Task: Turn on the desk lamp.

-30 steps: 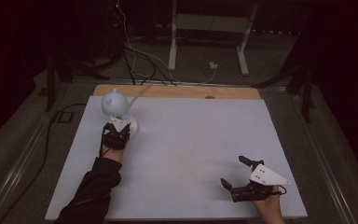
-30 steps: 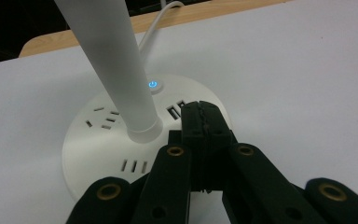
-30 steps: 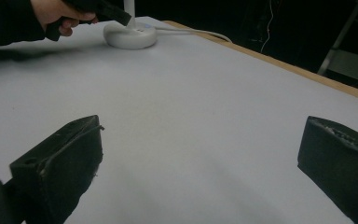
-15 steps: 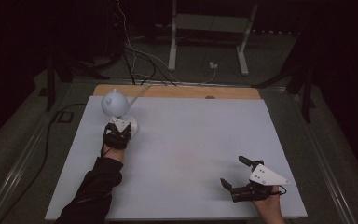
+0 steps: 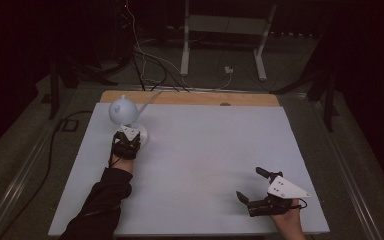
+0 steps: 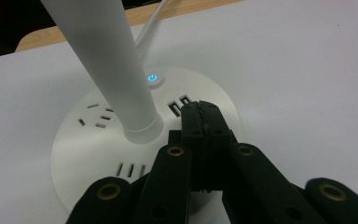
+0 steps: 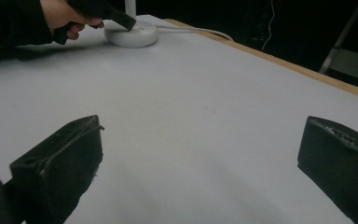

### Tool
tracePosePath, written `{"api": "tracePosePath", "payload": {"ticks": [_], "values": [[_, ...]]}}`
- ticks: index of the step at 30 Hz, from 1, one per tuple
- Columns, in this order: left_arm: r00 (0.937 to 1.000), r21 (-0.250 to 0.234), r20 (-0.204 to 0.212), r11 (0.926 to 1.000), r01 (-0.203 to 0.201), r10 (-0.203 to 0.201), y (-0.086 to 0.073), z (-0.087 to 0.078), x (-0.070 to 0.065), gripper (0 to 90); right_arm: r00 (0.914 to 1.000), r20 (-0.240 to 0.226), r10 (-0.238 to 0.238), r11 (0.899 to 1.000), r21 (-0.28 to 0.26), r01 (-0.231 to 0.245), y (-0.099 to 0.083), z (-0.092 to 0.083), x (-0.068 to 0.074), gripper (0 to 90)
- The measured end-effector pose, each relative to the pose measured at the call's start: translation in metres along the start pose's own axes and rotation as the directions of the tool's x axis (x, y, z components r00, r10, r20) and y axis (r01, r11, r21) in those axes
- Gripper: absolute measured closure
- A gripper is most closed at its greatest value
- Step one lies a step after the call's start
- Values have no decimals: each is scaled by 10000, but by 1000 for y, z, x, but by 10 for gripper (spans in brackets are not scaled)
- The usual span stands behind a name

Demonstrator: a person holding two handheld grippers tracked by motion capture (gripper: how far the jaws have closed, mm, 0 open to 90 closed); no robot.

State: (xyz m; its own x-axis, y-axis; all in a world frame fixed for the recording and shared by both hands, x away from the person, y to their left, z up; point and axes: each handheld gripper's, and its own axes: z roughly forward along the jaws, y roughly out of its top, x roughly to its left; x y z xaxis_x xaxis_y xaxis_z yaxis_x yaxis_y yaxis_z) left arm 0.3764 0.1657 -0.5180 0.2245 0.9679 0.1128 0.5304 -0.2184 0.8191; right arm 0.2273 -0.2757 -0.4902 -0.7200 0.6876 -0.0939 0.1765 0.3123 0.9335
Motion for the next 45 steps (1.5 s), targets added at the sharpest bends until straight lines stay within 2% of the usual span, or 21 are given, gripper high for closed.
{"api": "tracePosePath", "payload": {"ticks": [8,13,14,17,20,22,23,25,27,30,32,34,40,43,45], "values": [[9999,34,-58,10000,-88,89,1,2,1,900,10000,-15,-18,10000,37,18,0,1,0,0],[9991,49,-140,9992,-397,398,1,2,-1,900,10000,-16,-12,10000,59,12,0,1,0,0],[9994,50,-89,9994,-337,337,0,2,0,900,10000,-21,-14,10000,53,14,0,1,0,0],[9980,125,-287,9983,-563,567,1,2,-2,900,10000,-22,-10,10000,60,10,0,1,0,0],[9982,72,-290,9986,-522,524,0,2,-2,900,10000,-27,-15,10000,88,15,-1,1,0,0],[9996,9,-105,9996,-277,277,0,2,1,900,10000,-46,0,9999,103,1,-1,1,1,0],[9998,-9,-146,9999,-117,117,-1,2,2,900,10000,-40,-7,10000,97,7,0,1,1,0],[9998,-93,-192,9999,-75,73,-1,1,2,900,10000,-24,-11,10000,58,11,0,1,0,0],[9996,-246,-282,9997,-71,64,1,-1,1,856,10000,-11,20,10000,43,-20,0,0,0,0],[9995,-453,-248,9988,196,-207,4,-6,2,805,10000,-22,43,10000,45,-43,-1,0,-1,0],[9989,-470,-248,9982,384,-396,6,-9,1,709,10000,-21,10,10000,32,-10,0,0,0,0],[9988,-461,-264,9982,393,-406,7,-11,0,618,10000,-26,11,10000,29,-11,0,0,0,0],[9990,-574,-116,9974,429,-436,10,-18,-4,487,10000,-26,41,10000,21,-41,0,0,-1,0],[9987,-687,163,9964,488,-478,11,-24,-5,440,10000,-24,42,10000,22,-42,0,0,-1,0],[9978,-662,526,9968,449,-415,12,-29,-5,416,10000,-28,47,10000,21,-46,0,0,-1,0]]}}
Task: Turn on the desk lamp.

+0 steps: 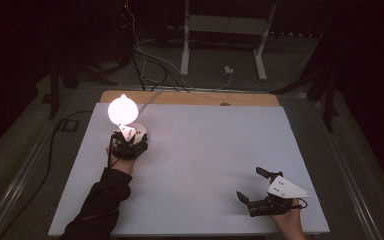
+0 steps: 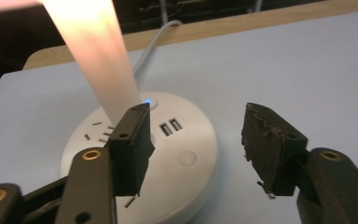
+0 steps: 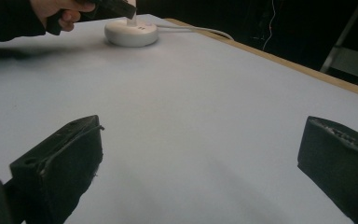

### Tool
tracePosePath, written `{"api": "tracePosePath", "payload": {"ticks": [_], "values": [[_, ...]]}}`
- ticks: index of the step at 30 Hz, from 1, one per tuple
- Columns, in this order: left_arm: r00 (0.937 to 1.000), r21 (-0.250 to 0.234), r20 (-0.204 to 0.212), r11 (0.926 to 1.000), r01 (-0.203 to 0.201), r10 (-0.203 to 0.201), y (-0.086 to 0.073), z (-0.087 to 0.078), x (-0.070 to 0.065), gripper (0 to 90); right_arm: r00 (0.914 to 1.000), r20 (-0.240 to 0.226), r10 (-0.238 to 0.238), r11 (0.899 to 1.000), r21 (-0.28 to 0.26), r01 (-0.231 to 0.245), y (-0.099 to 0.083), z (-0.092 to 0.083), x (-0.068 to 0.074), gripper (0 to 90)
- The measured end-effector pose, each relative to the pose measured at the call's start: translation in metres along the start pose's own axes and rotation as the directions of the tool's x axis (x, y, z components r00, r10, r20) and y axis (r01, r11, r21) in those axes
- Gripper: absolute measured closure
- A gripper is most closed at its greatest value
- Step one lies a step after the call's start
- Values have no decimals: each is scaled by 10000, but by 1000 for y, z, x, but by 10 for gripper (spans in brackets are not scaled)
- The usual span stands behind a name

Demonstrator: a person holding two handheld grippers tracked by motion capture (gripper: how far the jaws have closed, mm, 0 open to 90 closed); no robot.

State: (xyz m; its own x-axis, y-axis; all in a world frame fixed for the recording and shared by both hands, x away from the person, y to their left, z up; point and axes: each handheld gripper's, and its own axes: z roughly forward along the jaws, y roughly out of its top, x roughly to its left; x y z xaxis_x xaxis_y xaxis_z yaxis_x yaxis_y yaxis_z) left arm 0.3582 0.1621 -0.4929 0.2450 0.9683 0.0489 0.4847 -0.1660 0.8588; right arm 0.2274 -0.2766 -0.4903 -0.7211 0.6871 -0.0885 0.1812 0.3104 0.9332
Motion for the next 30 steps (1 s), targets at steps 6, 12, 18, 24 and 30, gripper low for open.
{"api": "tracePosePath", "payload": {"ticks": [6,12,18,24,30], "values": [[9984,-70,530,9998,212,-208,3,-13,1,260,10000,-4,24,10000,-11,-24,0,0,-1,0],[9927,120,1208,9999,-62,47,4,-20,0,154,10000,1,29,10000,-19,-29,0,0,-1,0],[9745,90,2241,9999,86,-104,4,-29,1,47,10000,-2,60,10000,0,-60,0,0,-1,0],[9512,-71,3083,9999,-82,100,2,-44,2,11,10000,-20,67,10000,5,-67,0,0,0,0],[9128,-165,4077,9997,-194,245,0,-60,8,8,10000,-31,50,10000,76,-50,-1,2,1,0]]}}
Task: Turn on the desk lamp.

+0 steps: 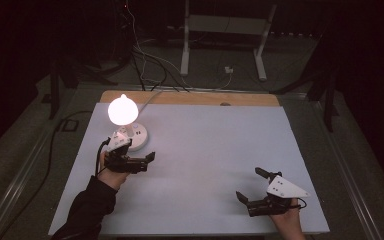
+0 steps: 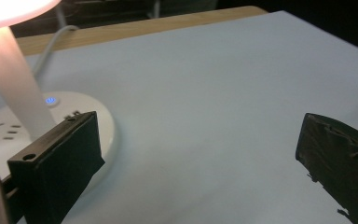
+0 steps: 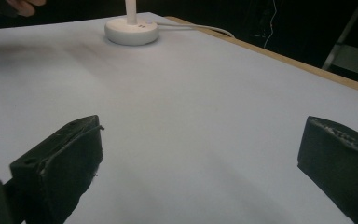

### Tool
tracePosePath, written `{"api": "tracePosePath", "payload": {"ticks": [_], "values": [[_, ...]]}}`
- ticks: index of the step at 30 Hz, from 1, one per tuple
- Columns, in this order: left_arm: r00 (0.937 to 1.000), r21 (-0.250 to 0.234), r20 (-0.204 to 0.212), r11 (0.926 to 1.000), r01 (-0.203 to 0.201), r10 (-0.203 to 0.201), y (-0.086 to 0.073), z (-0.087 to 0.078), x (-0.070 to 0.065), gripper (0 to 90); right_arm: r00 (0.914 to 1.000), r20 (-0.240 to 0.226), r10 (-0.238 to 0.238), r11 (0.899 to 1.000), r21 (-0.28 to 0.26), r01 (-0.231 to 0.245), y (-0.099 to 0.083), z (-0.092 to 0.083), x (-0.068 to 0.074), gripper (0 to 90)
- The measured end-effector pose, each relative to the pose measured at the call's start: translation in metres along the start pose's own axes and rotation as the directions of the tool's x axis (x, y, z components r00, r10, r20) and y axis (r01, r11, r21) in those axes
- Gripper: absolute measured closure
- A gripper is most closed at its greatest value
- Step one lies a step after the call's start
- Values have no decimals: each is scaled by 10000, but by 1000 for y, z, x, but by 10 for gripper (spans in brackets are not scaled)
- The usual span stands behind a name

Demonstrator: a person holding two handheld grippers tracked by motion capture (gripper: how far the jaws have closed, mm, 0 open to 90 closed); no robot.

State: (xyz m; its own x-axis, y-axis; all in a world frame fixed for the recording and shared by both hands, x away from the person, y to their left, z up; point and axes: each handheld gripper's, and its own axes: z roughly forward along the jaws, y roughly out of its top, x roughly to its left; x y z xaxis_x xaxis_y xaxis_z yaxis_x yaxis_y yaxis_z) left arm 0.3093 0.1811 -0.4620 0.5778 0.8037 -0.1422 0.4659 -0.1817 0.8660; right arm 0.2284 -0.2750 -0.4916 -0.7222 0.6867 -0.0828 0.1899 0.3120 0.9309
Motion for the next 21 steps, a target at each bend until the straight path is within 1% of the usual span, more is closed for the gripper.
{"api": "tracePosePath", "payload": {"ticks": [1,3,7,10,13,16,18,21], "values": [[9998,-42,169,10000,-50,51,-1,-3,0,8,10000,8,-10,10000,1,10,0,0,0,0],[9983,42,571,9999,-98,95,-2,-8,0,8,10000,11,5,10000,28,-5,0,1,0,0],[9949,274,966,9991,-317,289,-8,-16,-1,8,10000,-3,43,10000,63,-43,-1,1,0,0],[9918,289,1249,9991,-314,275,-12,-21,-1,8,10000,-7,39,10000,71,-38,-1,2,0,0],[9868,276,1552,9983,-512,463,-17,-25,-3,8,10000,-9,44,10000,79,-44,-1,2,0,0],[9795,283,1870,9963,-816,749,-21,-29,-6,8,10000,-7,38,10000,90,-38,-1,2,0,0],[9765,324,1946,9944,-1004,922,-24,-31,-8,8,10000,-22,65,9999,84,-65,-1,2,0,0],[9744,368,2000,9930,-1120,1025,-30,-34,-10,8,10000,5,77,9999,71,-77,-1,2,-1,0]]}}
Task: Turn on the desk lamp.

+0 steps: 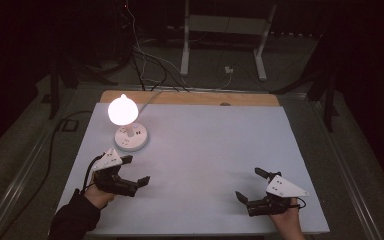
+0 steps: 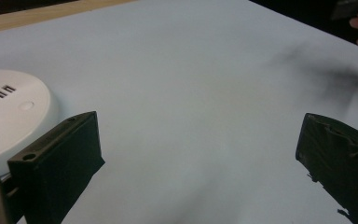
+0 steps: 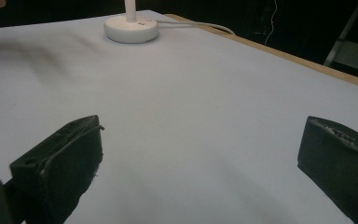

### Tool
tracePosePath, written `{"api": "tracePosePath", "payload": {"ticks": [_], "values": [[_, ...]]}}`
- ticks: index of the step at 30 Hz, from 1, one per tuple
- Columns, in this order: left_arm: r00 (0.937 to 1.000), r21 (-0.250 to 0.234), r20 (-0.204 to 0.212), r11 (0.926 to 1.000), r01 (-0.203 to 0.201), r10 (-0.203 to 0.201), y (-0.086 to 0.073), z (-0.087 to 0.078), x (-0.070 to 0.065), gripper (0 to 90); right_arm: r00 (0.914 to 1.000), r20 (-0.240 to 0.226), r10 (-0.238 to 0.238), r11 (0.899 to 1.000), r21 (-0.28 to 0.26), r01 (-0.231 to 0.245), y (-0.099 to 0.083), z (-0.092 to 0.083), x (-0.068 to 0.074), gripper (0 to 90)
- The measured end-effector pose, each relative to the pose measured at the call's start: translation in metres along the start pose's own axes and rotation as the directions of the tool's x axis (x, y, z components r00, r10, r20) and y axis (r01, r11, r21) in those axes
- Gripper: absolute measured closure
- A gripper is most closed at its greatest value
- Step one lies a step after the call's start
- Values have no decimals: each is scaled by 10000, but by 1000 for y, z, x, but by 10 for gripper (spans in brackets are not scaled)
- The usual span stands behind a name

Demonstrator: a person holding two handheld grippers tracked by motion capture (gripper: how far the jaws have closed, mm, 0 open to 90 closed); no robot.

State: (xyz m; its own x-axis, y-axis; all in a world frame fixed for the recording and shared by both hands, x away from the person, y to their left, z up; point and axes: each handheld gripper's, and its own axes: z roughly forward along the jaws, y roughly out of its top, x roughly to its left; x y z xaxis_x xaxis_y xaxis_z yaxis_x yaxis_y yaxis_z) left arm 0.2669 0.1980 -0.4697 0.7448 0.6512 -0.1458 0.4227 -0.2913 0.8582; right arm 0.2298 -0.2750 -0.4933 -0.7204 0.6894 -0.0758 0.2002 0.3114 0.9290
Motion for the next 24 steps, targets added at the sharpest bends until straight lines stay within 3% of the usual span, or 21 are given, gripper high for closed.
{"api": "tracePosePath", "payload": {"ticks": [11,16,19,24], "values": [[9957,483,476,9955,-815,792,-24,1,-7,9,10000,-12,-24,10000,35,24,0,0,1,0],[9928,854,739,9912,-1008,946,-34,6,-9,9,10000,-14,-33,10000,39,33,0,0,1,0],[9922,1213,517,9855,-1187,1131,-39,11,-9,9,10000,-29,-28,10000,35,29,0,0,1,0],[9909,1213,716,9851,-1223,1142,-40,14,-8,9,10000,-45,-51,10000,17,51,1,-1,1,0]]}}
